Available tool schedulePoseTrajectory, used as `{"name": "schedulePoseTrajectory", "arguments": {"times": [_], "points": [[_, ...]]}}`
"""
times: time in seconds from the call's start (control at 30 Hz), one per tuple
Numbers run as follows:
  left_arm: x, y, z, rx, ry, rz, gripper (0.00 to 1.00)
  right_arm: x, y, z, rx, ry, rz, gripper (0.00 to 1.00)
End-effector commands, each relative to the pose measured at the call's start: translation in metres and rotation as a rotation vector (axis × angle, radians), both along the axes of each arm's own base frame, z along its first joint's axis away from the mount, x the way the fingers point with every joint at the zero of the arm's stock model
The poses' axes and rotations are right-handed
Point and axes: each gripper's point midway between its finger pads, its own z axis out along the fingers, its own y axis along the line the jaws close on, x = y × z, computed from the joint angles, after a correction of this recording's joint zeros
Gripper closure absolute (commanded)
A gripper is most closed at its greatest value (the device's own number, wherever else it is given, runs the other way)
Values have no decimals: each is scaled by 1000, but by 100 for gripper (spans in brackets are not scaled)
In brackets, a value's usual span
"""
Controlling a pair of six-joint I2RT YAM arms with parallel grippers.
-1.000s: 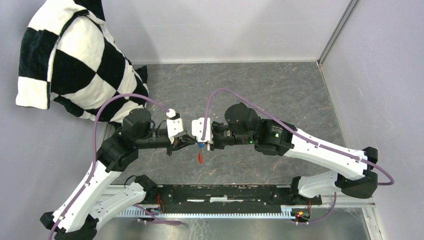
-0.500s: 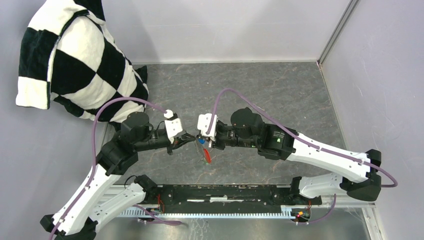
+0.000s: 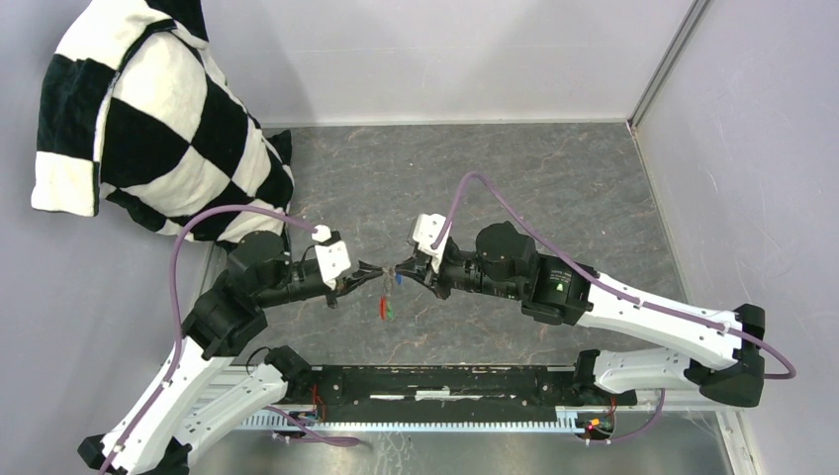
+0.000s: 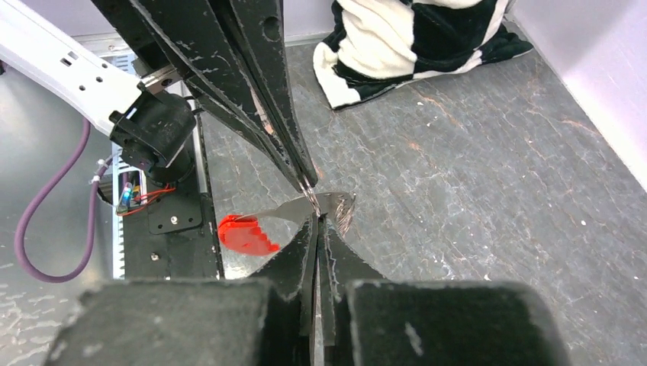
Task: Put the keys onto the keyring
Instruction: Adjust the key on the keyring.
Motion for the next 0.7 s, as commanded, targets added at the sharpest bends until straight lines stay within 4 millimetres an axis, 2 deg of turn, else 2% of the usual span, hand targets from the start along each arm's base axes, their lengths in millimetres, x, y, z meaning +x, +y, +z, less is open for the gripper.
{"name": "schedulePoseTrajectory", "arguments": {"times": [0.0, 0.2, 0.4, 0.43, 0.67], "points": [[-6, -3, 17, -37, -120, -63, 98, -5, -1, 19, 99, 36, 17, 95], [-19, -5, 20, -35, -188, -154, 98, -8, -3, 15, 112, 80, 41, 83], [-25, -5, 19, -21, -219, -198, 98, -8, -12, 18, 144, 91, 45, 48], [-26, -6, 19, -19, -217, -206, 98, -8, -13, 20, 147, 85, 54, 45], [-31, -7, 14, 16, -190, -253, 98, -23, -18, 40, 113, -82, 199, 31]]}}
